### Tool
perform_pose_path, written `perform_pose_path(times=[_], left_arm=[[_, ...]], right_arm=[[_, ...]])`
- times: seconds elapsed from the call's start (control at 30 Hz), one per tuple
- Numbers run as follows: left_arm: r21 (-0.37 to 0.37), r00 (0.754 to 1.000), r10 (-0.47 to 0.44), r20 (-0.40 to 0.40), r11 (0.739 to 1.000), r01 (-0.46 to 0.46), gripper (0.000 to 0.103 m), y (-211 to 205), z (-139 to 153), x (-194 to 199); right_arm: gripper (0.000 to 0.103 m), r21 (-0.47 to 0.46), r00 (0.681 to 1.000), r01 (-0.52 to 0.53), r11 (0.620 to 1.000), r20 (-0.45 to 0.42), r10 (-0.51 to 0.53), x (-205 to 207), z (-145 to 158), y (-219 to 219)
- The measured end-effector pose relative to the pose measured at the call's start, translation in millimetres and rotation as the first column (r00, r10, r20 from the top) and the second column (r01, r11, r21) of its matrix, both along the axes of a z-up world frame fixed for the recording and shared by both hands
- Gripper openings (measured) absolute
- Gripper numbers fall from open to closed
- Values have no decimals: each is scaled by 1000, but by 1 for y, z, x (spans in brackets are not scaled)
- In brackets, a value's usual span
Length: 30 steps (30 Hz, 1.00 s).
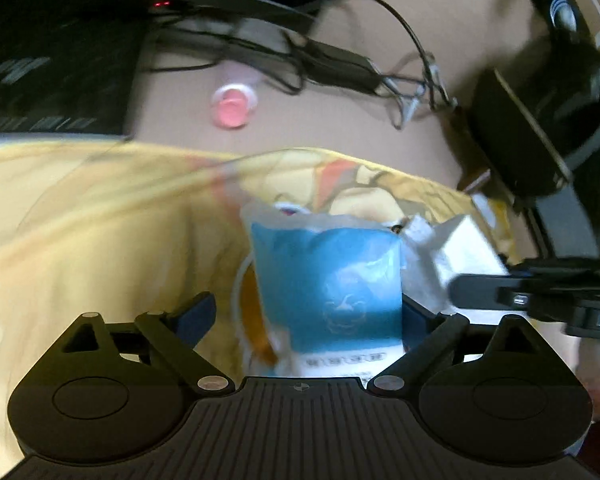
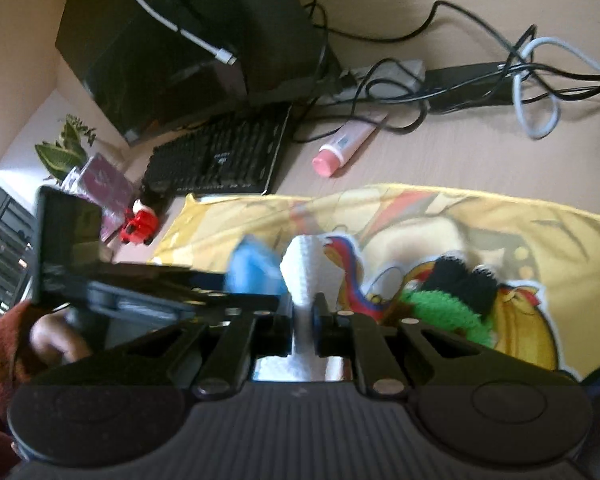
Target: Clean container
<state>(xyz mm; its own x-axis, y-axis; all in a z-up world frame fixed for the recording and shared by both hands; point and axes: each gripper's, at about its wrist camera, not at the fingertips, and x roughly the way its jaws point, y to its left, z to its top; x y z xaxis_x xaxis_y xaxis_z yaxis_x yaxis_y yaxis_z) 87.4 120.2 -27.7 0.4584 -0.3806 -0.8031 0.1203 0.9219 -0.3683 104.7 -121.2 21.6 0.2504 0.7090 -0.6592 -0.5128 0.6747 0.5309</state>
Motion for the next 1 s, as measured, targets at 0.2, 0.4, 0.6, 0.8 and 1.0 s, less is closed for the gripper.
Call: perform_pose_path(times=[0.2, 0.4, 0.6, 0.8, 1.0], left_arm=[[208, 975, -129, 184, 974, 89, 65, -46, 18, -12], [373, 904, -230, 361, 924, 86, 64, -78, 34, -63], [375, 903, -232, 362, 923, 87, 64, -82, 36, -76], [302, 933, -117, 341, 953, 9, 58, -57, 40, -81], [316, 917, -190, 350, 946, 75, 58, -74, 41, -69]], right_arm=[[11, 14, 996, 92, 996, 7, -92, 5, 3, -25], [11, 98, 992, 129, 987, -2, -129, 21, 20, -28], [11, 154, 998, -49, 987, 33, 44, 23, 30, 30], [12, -141, 984, -58, 988, 161, 81, 12, 1, 48], [12, -49, 999, -44, 998, 3, 44, 20, -21, 26]])
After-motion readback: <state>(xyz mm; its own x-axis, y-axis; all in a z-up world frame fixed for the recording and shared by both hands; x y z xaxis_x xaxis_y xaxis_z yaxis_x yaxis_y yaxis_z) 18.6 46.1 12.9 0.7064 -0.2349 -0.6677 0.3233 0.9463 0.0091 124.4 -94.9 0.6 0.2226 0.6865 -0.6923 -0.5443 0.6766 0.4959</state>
